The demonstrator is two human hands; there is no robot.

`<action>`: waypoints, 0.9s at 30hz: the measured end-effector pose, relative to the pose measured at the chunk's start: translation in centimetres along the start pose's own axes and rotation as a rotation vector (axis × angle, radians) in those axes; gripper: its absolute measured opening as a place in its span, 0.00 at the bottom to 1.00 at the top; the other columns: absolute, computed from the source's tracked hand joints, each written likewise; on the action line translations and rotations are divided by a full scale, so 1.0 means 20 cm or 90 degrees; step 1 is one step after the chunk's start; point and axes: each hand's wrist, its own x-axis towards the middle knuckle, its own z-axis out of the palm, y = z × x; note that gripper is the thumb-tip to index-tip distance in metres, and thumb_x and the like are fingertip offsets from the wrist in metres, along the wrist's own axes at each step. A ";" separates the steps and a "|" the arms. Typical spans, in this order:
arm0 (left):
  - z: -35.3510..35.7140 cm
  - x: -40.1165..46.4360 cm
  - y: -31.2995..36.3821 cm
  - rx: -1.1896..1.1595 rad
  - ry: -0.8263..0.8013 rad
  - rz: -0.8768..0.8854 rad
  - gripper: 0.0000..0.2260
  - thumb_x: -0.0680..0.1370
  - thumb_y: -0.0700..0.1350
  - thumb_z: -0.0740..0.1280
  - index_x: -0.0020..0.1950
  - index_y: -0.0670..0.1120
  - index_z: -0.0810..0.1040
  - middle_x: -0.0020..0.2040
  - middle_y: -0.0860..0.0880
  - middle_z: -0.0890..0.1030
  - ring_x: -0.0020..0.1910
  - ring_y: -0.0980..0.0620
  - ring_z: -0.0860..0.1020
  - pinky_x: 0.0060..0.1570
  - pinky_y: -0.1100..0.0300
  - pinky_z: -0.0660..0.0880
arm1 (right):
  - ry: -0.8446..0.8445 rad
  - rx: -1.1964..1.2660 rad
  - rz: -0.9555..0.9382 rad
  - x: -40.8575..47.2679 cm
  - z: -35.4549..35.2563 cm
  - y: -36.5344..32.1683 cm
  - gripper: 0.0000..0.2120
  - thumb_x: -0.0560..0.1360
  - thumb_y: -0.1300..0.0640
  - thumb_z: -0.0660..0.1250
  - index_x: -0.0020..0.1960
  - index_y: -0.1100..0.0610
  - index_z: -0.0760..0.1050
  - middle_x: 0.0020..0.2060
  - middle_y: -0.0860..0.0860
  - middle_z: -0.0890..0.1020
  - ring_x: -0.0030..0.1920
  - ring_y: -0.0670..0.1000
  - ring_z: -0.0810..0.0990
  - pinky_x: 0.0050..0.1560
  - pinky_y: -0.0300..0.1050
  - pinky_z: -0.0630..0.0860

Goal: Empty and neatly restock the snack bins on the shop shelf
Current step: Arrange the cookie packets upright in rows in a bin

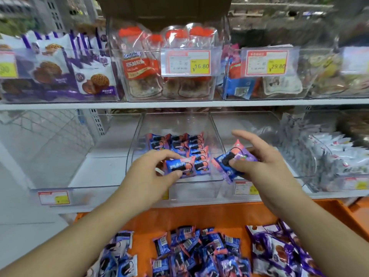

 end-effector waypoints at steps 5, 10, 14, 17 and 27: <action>0.23 0.33 -0.01 0.098 -0.054 -0.010 0.12 0.73 0.51 0.80 0.54 0.60 0.84 0.46 0.57 0.85 0.40 0.60 0.80 0.39 0.66 0.75 | 0.032 -0.013 0.001 0.05 -0.03 0.02 0.24 0.74 0.68 0.73 0.57 0.39 0.83 0.51 0.59 0.79 0.49 0.64 0.84 0.52 0.70 0.81; 0.40 0.48 -0.06 0.177 -0.129 0.013 0.13 0.71 0.45 0.80 0.54 0.55 0.84 0.43 0.56 0.83 0.43 0.54 0.81 0.47 0.55 0.80 | 0.028 -0.036 0.005 0.10 -0.08 0.07 0.23 0.74 0.67 0.73 0.55 0.39 0.82 0.49 0.56 0.79 0.46 0.57 0.85 0.50 0.58 0.85; 0.46 0.54 -0.10 0.213 -0.133 0.038 0.11 0.69 0.45 0.82 0.44 0.53 0.82 0.38 0.55 0.81 0.38 0.58 0.79 0.43 0.52 0.80 | 0.034 -0.045 0.012 0.13 -0.13 0.11 0.21 0.75 0.66 0.73 0.55 0.39 0.82 0.44 0.50 0.81 0.42 0.57 0.83 0.47 0.58 0.82; 0.47 0.54 -0.11 0.234 -0.134 0.058 0.10 0.69 0.46 0.82 0.43 0.54 0.83 0.42 0.56 0.80 0.40 0.60 0.77 0.44 0.54 0.79 | 0.039 -0.056 0.014 0.14 -0.14 0.13 0.21 0.74 0.66 0.74 0.55 0.39 0.82 0.45 0.53 0.81 0.42 0.58 0.83 0.40 0.52 0.82; 0.34 0.48 -0.09 0.101 -0.126 0.009 0.07 0.73 0.47 0.80 0.47 0.55 0.85 0.48 0.54 0.84 0.48 0.55 0.81 0.51 0.58 0.79 | 0.022 -0.091 -0.008 0.13 -0.09 0.13 0.18 0.76 0.64 0.76 0.57 0.43 0.80 0.42 0.52 0.82 0.36 0.43 0.82 0.31 0.32 0.74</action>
